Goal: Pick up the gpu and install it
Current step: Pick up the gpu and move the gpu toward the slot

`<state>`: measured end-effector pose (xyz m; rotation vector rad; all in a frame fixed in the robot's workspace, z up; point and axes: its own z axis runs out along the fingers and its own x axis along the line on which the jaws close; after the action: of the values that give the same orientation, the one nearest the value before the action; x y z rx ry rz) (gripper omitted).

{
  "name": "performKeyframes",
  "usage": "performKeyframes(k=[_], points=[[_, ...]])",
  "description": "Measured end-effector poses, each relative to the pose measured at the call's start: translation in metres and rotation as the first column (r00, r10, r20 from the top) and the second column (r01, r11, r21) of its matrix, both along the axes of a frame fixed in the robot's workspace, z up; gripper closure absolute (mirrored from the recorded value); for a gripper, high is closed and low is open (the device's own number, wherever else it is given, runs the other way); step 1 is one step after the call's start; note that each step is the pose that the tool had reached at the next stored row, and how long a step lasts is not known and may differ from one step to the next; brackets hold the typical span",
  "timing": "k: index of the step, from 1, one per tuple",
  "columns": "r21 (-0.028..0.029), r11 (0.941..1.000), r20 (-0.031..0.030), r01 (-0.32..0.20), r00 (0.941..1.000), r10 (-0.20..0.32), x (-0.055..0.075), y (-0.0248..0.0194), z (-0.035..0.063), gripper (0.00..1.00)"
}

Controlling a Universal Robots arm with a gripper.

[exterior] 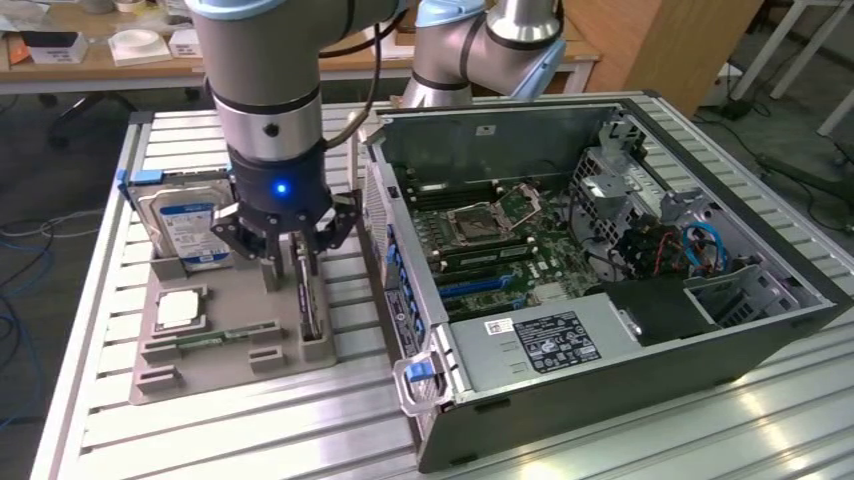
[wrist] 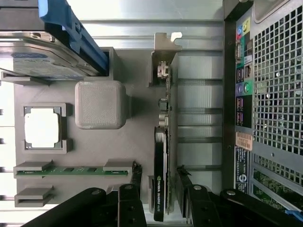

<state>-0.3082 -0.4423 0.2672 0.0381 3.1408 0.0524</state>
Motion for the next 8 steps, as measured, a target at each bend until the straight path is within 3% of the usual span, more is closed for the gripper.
performKeyframes(k=[8], points=[[-0.0001, 1.0000, 0.0008, 0.000, 1.0000, 0.000, 0.000, -0.0001, -0.0116, 0.58]])
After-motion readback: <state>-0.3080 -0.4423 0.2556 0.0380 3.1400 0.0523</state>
